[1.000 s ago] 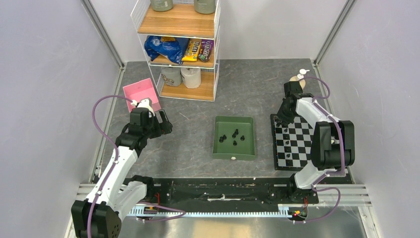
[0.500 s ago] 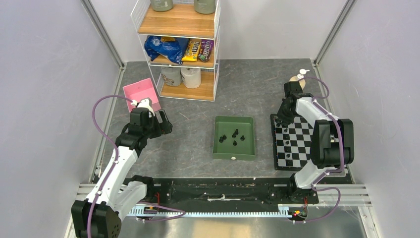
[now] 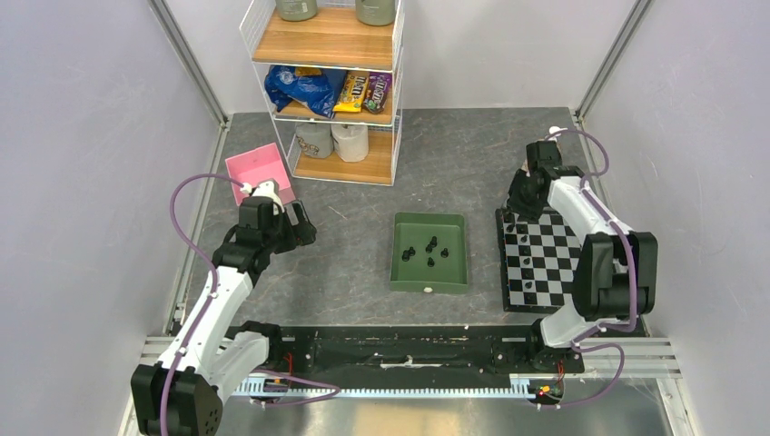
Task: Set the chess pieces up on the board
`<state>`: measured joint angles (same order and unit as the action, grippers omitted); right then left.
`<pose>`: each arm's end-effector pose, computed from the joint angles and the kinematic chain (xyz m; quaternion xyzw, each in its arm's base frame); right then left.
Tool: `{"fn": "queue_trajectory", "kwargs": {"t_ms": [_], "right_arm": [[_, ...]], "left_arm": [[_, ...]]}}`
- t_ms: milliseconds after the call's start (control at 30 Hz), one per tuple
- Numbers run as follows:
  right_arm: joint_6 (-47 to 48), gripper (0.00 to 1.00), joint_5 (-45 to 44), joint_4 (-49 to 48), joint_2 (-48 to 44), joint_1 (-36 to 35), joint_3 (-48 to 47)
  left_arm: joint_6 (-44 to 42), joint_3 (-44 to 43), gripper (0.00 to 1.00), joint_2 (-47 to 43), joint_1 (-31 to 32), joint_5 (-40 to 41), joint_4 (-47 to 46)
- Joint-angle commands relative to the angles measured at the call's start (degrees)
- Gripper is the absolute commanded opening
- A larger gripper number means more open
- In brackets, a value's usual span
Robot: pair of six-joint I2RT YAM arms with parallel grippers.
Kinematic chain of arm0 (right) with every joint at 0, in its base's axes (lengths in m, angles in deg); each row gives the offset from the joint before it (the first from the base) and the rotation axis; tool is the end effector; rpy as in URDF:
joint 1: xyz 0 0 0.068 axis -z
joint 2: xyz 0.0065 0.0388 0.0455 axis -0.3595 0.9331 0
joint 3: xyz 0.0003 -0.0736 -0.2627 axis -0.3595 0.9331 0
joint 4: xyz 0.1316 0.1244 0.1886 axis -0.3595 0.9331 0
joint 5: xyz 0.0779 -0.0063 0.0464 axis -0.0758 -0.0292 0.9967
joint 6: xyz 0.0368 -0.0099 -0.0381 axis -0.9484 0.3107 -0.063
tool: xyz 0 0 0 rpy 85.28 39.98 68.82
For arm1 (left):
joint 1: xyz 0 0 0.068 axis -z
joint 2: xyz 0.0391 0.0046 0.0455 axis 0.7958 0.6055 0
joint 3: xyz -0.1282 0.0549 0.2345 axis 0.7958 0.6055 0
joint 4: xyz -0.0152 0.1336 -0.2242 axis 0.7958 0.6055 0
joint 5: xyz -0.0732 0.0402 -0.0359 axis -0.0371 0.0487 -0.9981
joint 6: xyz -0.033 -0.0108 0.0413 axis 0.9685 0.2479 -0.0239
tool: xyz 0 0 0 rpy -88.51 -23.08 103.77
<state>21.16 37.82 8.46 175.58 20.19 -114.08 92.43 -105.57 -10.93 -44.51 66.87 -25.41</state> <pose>0.3173 0.0040 0.2207 0.2133 0.9532 0.0386 0.2107 0.1886 -0.0274 0.2446 -0.1110 0.9054 -0.1092 0.3951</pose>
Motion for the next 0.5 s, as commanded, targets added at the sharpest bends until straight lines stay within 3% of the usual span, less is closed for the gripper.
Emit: {"fn": "queue_trajectory", "kwargs": {"t_ms": [0,267,467], "right_arm": [[1.8,0.53,1.1,2.6,-5.5,0.0,-2.7],[3.3,0.63,5.1,6.1,-12.4,-0.7,-3.7],[-0.5,0.67,5.3,5.4,-15.2,-6.5,-2.1]], "left_arm": [[1.5,-2.0,0.97,-0.4,0.0,-0.6,-1.7],[1.7,-2.1,0.97,-0.4,0.0,-1.4,-1.7],[1.7,-2.2,0.97,-0.2,0.0,-1.9,-1.7]]}}
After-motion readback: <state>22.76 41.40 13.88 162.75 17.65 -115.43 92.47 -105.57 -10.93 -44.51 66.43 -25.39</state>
